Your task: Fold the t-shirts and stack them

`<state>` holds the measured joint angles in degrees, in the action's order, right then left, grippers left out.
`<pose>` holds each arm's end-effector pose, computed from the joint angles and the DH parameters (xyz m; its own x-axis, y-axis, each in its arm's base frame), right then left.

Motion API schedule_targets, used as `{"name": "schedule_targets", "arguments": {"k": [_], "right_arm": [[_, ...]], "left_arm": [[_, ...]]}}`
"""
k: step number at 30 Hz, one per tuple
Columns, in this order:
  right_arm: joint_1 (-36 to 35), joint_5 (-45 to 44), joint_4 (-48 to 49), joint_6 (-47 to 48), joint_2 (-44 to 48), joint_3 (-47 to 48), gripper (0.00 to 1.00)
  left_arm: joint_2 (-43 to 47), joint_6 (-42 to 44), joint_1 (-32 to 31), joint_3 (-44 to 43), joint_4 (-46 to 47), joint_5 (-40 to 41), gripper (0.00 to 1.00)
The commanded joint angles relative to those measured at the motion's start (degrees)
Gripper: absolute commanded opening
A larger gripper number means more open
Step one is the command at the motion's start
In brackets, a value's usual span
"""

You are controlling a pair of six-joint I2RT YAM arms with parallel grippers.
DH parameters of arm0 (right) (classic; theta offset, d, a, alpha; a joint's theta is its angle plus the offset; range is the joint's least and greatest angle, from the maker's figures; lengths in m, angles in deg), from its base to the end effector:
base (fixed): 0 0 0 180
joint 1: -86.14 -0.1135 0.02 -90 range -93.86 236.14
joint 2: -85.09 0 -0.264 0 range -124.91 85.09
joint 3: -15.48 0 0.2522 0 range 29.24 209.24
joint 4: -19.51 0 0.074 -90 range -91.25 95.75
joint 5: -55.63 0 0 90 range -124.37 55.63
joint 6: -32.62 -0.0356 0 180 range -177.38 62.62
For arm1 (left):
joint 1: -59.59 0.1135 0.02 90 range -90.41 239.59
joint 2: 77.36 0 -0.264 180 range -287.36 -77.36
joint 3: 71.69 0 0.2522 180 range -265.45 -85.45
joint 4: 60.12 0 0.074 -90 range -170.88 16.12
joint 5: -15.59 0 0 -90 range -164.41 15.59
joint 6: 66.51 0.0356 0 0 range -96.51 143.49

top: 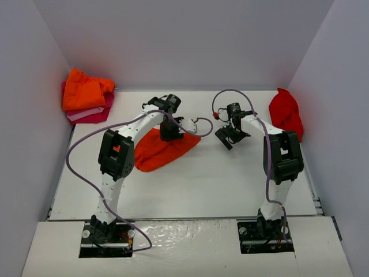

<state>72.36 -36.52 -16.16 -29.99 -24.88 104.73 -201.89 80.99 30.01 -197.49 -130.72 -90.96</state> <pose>0.3953 0.0956 0.1811 -0.6180 -0.6249 -0.4771 -0.5655 0.7749 -0.2824 0.3950 -0.2359 0.2354 0.0356 0.9094 -0.4144 0.9875 0.0317 0.1545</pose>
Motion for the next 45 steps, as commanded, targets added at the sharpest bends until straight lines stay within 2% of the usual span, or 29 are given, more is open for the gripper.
{"name": "schedule_targets", "arguments": {"k": [1,9,16,19,21,35,36,39,45], "right_arm": [[0.51,-0.52,0.77,0.07,1.52,-0.49,1.00],[0.83,-0.61,1.15,0.61,1.50,-1.10,1.00],[0.95,-0.40,1.59,0.47,0.90,-1.28,1.00],[0.95,-0.48,1.95,0.47,0.73,-1.56,1.00],[0.95,-0.55,2.16,0.45,0.70,-1.95,1.00],[0.95,-0.66,2.31,0.12,0.81,-2.43,1.00],[0.95,-0.66,2.31,0.12,0.81,-2.37,1.00],[0.95,-0.75,2.40,0.12,0.79,-2.36,1.00],[0.93,-0.91,2.40,0.05,0.73,-2.47,1.00]], "left_arm": [[-0.70,1.67,-0.47,-4.29,-3.46,-1.98,0.44],[-3.72,2.67,-0.97,-7.64,-7.77,-3.15,0.43],[-6.44,3.95,-1.00,-10.90,-15.01,-5.61,0.35],[-7.39,4.45,-1.00,-11.80,-17.23,-5.94,0.07],[-7.12,4.44,-0.98,-11.02,-16.68,-5.95,0.00],[-6.72,3.87,-1.03,-8.72,-15.19,-4.30,0.01],[-6.78,3.93,-1.09,-8.48,-15.31,-3.95,0.02],[-7.13,3.96,-1.27,-8.20,-15.61,-3.41,0.16],[-8.03,4.20,-1.27,-8.18,-16.11,-2.54,0.18]]}}
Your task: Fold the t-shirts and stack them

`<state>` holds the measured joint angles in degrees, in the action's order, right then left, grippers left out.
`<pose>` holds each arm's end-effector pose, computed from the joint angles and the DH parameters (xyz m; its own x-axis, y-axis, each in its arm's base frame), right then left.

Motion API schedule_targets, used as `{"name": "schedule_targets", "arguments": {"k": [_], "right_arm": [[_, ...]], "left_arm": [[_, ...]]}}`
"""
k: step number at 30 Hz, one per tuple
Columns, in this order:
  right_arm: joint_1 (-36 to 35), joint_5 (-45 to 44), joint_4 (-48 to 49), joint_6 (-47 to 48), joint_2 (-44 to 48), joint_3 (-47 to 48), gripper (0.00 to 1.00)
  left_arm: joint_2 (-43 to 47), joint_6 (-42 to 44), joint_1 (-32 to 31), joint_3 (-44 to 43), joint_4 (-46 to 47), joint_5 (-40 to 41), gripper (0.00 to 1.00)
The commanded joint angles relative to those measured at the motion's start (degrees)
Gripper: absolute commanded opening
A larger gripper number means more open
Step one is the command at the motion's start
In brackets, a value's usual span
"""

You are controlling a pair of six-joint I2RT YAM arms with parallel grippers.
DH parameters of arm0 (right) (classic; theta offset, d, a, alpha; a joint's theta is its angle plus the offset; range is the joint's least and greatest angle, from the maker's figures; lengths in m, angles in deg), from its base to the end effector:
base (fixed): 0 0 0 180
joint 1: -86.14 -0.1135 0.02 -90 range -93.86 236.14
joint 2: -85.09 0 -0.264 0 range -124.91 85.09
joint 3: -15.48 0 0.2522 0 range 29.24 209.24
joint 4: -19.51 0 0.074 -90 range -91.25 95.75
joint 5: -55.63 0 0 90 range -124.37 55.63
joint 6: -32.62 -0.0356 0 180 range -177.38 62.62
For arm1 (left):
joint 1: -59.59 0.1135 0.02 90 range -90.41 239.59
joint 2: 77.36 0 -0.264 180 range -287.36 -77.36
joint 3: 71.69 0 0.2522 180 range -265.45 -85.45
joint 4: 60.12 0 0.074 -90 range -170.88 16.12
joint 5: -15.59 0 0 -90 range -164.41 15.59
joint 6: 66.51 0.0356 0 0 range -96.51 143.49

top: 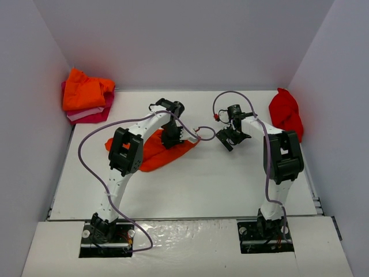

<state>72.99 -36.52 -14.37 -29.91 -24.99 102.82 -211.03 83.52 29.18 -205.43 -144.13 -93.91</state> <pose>0.3932 0.0905 0.1725 -0.6259 -0.6196 -0.4737 -0.5590 0.7799 -0.2816 0.3957 -0.2461 0.1978 0.0113 0.9403 -0.3403 0.9965 -0.0389 -0.0744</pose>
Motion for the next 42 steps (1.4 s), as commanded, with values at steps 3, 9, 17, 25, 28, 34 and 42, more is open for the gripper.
{"name": "schedule_targets", "arguments": {"k": [3,9,17,25,28,34,42], "right_arm": [[0.31,-0.84,0.53,0.05,0.76,-0.63,1.00],[0.31,-0.54,0.52,-0.11,0.81,-0.49,1.00],[-2.01,0.37,-0.60,0.89,1.44,0.85,1.00],[-8.42,5.99,-3.23,3.03,2.79,7.02,1.00],[-10.23,7.03,-4.04,3.27,1.68,9.95,1.00],[-16.62,10.72,-5.98,3.39,-0.61,15.63,1.00],[-26.02,7.37,-5.37,0.85,-3.91,26.77,1.00]], "left_arm": [[0.81,1.67,-0.43,0.15,-2.86,1.16,0.19],[1.11,0.54,0.07,0.90,-0.02,1.20,0.00],[17.00,-8.02,4.45,-3.55,8.37,1.69,0.00],[37.77,-16.38,8.47,5.12,24.20,14.43,0.00],[42.05,-18.58,10.32,9.53,26.46,16.02,0.00],[45.39,-19.99,10.64,18.96,32.81,22.03,0.00],[41.97,-23.43,10.64,17.78,35.56,22.70,0.00]]}}
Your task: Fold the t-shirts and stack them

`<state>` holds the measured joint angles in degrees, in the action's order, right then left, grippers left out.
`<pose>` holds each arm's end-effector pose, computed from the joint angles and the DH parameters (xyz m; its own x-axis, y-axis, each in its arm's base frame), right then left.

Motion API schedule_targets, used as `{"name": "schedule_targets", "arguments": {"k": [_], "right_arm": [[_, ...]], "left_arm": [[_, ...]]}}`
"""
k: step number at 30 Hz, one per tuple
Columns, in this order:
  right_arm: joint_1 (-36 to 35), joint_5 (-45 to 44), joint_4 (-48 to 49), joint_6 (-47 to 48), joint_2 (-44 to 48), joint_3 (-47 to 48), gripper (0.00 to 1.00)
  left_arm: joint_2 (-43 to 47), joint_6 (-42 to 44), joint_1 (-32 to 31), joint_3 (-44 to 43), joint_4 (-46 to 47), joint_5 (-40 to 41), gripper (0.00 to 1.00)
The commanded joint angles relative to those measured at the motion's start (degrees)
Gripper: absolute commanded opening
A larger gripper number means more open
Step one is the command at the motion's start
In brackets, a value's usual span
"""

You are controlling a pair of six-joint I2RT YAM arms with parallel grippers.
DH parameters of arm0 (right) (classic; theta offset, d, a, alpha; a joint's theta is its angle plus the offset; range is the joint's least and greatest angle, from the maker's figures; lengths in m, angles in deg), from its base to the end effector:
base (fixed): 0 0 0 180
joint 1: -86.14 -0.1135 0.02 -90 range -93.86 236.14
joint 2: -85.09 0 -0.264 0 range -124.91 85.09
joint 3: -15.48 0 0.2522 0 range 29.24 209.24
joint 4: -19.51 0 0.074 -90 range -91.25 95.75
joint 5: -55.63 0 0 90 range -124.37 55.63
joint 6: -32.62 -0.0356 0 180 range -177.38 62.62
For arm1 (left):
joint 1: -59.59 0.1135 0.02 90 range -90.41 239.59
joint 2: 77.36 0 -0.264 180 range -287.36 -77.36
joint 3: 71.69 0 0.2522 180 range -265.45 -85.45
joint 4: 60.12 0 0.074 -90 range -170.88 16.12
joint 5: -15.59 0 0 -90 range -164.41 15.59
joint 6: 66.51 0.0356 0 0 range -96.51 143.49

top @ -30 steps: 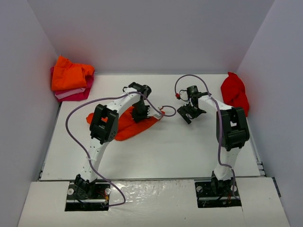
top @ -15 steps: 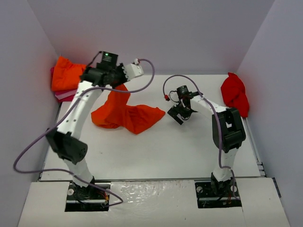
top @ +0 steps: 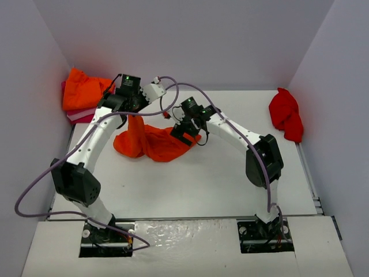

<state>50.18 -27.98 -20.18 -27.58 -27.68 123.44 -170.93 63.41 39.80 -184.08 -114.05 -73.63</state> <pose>0.3631 0.2683 0.2591 -0.1704 -0.7338 -0.6577 -0.8441 0.4530 -0.2868 0.3434 -0.1231 0.3953 -0.2045 0.7555 -0.6224 0.5989 0.5995 0.5310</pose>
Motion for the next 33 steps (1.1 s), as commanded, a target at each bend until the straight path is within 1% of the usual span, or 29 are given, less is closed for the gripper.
{"name": "schedule_targets", "arguments": {"k": [1,4,5,9,11,15,20,25,27,30,32,33], "right_arm": [[-4.42,-1.93,0.90,-2.28,-2.13,7.41,1.00],[-7.45,-4.10,2.65,-4.23,-4.21,10.65,1.00],[-7.97,-4.60,3.79,-5.23,-4.86,10.87,1.00],[-10.30,-3.47,7.22,-7.39,-5.90,11.12,1.00],[-11.67,-2.71,8.01,-8.08,-6.64,11.96,1.00],[-14.46,-3.09,8.19,-7.58,-6.87,12.85,1.00],[-18.33,-6.10,10.96,-6.72,-7.05,11.99,1.00],[-19.33,-16.83,15.98,-6.59,-11.61,13.67,1.00],[-19.24,-27.18,20.94,-4.91,-14.26,13.42,1.00],[-18.74,-36.18,24.33,-2.70,-17.91,15.39,1.00],[-18.09,-43.21,27.55,0.89,-21.72,16.47,1.00],[-17.56,-45.15,29.66,2.53,-23.41,16.95,1.00]], "left_arm": [[1.71,-4.03,0.02,-3.98,6.08,3.02,0.00],[1.80,-6.26,0.54,-4.65,9.04,5.89,0.00],[1.95,-6.77,0.90,-5.36,9.12,5.76,0.00],[3.22,-9.44,1.87,-7.52,10.27,7.75,0.00],[3.66,-10.16,2.45,-10.81,10.07,8.51,0.00],[3.33,-11.84,3.99,-17.46,8.36,8.44,0.00],[3.72,-12.43,4.35,-19.62,8.01,8.99,0.00],[5.03,-14.30,5.82,-20.87,6.30,6.56,0.00],[6.14,-14.34,6.08,-19.94,6.30,6.33,0.00],[7.60,-14.18,6.17,-19.21,5.65,6.03,0.00],[8.31,-14.35,6.17,-19.14,5.01,5.90,0.00],[8.55,-14.35,6.17,-19.14,4.87,5.80,0.00]]}}
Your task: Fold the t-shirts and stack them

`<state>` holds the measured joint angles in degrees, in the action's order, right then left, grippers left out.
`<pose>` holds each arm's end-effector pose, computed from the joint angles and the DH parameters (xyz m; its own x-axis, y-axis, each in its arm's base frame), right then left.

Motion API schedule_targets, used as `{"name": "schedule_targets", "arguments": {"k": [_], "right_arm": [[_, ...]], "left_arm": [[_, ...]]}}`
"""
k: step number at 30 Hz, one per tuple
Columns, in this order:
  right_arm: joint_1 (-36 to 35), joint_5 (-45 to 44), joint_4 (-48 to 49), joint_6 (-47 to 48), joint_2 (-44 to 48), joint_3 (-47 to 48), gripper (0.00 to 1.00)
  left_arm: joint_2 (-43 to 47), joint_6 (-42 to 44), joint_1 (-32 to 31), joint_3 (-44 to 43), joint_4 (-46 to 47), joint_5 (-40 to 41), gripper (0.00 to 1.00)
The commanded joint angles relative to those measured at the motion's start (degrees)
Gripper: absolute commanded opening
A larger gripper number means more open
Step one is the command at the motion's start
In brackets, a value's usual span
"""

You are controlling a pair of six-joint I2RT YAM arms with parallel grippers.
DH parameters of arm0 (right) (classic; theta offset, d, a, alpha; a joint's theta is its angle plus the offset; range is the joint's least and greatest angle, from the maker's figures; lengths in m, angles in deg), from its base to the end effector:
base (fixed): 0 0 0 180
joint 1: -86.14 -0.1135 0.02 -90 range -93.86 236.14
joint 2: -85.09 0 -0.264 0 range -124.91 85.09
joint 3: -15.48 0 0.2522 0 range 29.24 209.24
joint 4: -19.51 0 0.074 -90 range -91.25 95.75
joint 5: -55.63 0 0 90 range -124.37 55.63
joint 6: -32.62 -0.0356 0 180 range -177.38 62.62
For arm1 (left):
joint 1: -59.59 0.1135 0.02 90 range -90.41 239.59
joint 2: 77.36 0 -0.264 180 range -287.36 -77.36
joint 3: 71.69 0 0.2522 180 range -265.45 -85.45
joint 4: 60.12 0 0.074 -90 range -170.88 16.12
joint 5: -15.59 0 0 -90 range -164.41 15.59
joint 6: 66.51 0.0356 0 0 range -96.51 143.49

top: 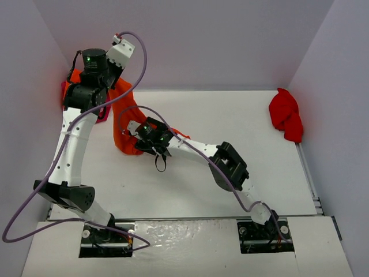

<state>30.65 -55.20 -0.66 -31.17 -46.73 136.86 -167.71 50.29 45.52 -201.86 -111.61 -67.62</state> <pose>0.3143 0.4348 0.2099 0.0048 -0.7217 -0.6922 -0.6628 0.5160 -0.5426 0.3138 -0.0743 0.5169 -0.1169 0.4909 -0.8634 0.2037 0.8627 0.4629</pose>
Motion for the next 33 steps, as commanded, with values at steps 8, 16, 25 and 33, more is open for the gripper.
{"name": "schedule_targets", "arguments": {"k": [8,16,25,33], "right_arm": [[14.40,-20.87,14.92,7.84,-5.18,3.19,1.00],[24.35,-14.28,15.23,9.21,13.84,-12.36,1.00],[25.61,-5.89,13.46,8.85,21.14,-16.69,0.44],[22.10,-1.63,9.56,8.96,17.12,-13.41,1.00]], "left_arm": [[7.70,0.50,1.54,0.07,2.29,1.29,0.00],[6.91,0.62,3.35,-1.61,2.57,1.43,0.00],[6.84,-0.66,3.70,-1.30,2.92,0.43,0.00],[8.64,0.42,3.64,1.47,2.15,-0.95,0.00]]}}
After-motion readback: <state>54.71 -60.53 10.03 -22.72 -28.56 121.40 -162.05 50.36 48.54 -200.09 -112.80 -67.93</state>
